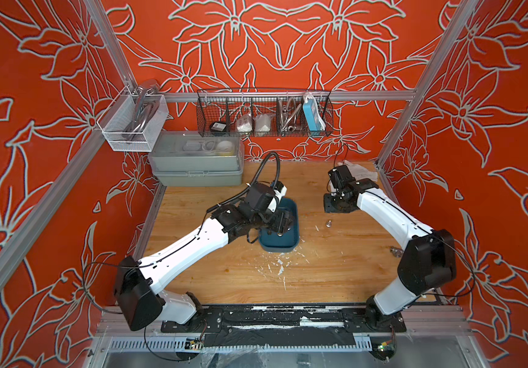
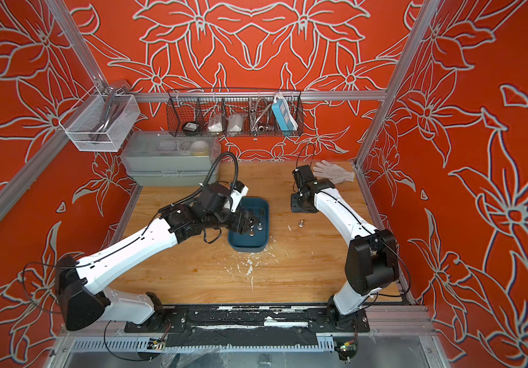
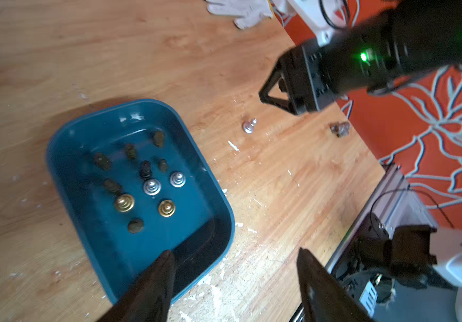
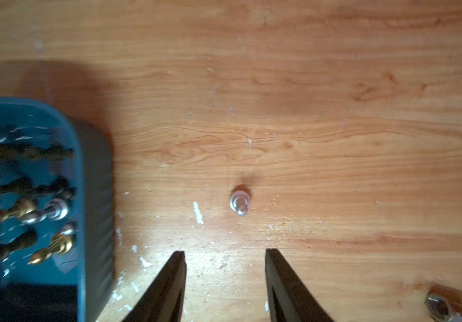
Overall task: Put the chess pieces into the storage box
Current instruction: Pick up the chess piece at the center of the board.
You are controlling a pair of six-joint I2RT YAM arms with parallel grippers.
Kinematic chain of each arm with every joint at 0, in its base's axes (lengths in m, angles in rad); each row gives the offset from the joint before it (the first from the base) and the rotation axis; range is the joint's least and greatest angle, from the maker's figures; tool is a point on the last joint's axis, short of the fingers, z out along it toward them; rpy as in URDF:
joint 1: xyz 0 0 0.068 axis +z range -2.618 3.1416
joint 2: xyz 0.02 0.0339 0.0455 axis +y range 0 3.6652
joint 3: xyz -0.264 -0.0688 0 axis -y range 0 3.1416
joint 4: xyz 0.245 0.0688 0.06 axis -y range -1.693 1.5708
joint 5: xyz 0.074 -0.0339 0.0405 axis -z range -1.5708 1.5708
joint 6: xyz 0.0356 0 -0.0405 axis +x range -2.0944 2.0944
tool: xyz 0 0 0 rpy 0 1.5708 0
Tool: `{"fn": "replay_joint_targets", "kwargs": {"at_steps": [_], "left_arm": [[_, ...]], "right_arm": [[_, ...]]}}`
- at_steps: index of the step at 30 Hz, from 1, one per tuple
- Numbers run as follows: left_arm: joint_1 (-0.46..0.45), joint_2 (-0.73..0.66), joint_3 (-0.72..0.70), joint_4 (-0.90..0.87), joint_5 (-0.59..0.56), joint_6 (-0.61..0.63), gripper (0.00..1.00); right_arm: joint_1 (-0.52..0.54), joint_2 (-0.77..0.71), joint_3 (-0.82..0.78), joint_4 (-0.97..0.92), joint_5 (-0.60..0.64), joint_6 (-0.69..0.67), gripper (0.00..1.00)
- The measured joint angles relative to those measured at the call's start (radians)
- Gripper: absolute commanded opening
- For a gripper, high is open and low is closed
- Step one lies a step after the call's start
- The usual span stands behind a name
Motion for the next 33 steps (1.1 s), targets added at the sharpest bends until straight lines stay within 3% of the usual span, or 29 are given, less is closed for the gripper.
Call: {"fn": "replay_joint_targets", "kwargs": {"at_steps": [10, 17, 26, 33], "left_arm": [[-0.066, 0.089, 0.006, 0.048, 0.067, 0.026, 0.95], [-0.072, 0.112, 0.008, 0.078, 0.082, 0.026, 0.94], [-0.072, 0.144, 0.008, 0.080, 0.083, 0.026, 0.94], [-0.072, 0.144, 0.008, 0.080, 0.077, 0.026, 0.94]], "right_arm": [[-0.051, 0.170, -0.005, 0.035, -0.005, 0.008, 0.51], [-0.051, 0.244, -0.004, 0.047, -0.013, 0.014, 0.45], [-0.051, 0.270, 0.005, 0.074, -0.032, 0.017, 0.29], [-0.051, 0.283, 0.010, 0.075, -0.035, 0.019, 0.32]]}}
